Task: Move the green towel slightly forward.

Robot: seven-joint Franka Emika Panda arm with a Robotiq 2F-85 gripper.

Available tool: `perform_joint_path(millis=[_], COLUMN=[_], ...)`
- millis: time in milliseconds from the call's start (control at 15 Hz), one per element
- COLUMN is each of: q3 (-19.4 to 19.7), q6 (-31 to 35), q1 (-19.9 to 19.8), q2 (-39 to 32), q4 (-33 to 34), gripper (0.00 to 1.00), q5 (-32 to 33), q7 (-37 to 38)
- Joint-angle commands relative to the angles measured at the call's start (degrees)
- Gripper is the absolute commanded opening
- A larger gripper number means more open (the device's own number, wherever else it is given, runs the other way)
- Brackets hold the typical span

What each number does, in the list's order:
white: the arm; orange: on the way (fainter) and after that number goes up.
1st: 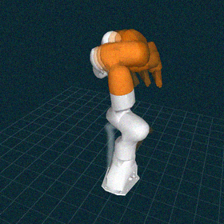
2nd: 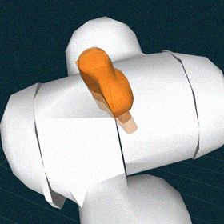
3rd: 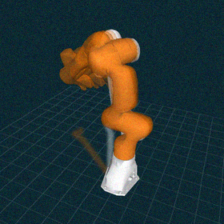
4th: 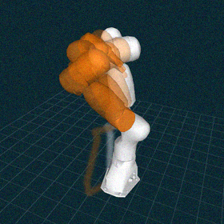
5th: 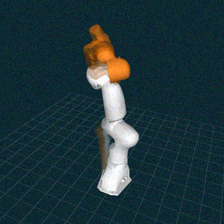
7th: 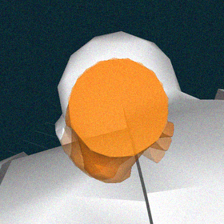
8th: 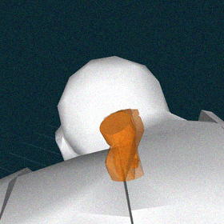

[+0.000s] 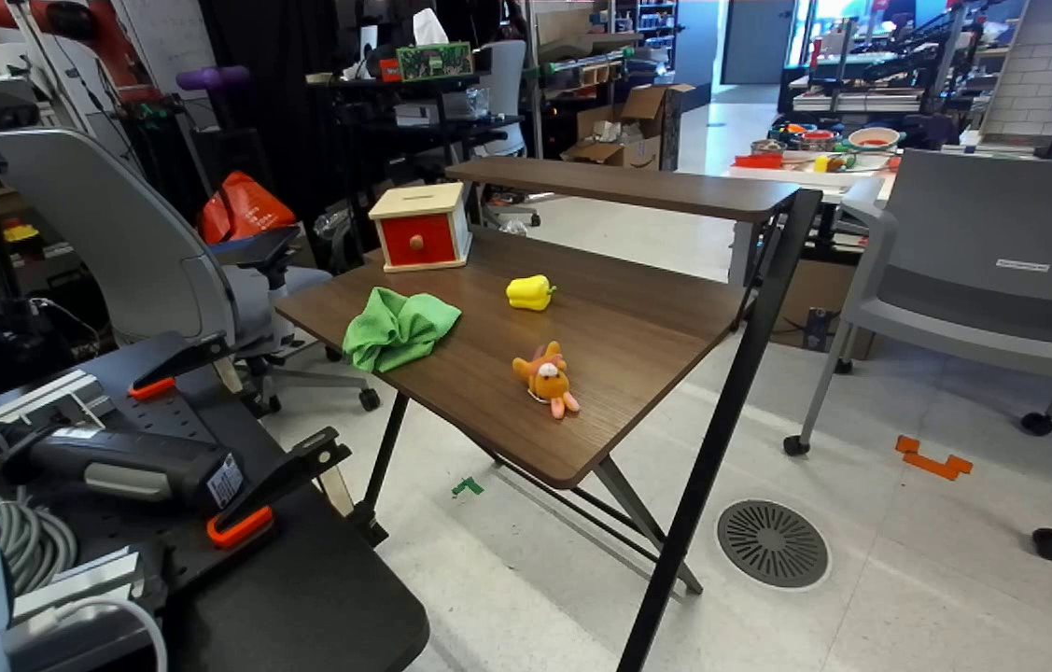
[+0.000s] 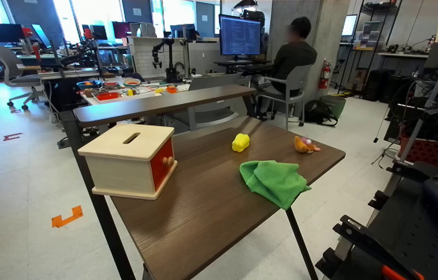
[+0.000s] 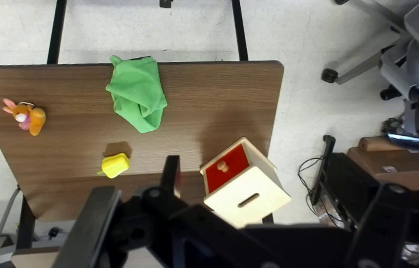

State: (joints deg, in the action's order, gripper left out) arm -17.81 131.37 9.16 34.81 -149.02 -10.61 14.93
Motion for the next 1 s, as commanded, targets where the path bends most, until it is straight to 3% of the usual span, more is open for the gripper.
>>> perform_joint_path(millis=[0,133,400,533,933], q3=[-0.28,-0.21,-3.5,-7.4,-15.41], q6=[8.84,12.56,21.85,24.98,24.53], q1=[-2.87,-4.31,-10.03,-15.22,-28.69], q2=[-9.82,-12.96,-18.18,-19.38,-26.01], q4=[-0.94,-2.8,-6.32,-8.08,-7.5], gripper=[1.0,1.0,1.0,1.0,1.0], q5=[3.51,5.74,14.2,19.71,39.57], q7=[3.33,6.14,22.79,31.99,57.34])
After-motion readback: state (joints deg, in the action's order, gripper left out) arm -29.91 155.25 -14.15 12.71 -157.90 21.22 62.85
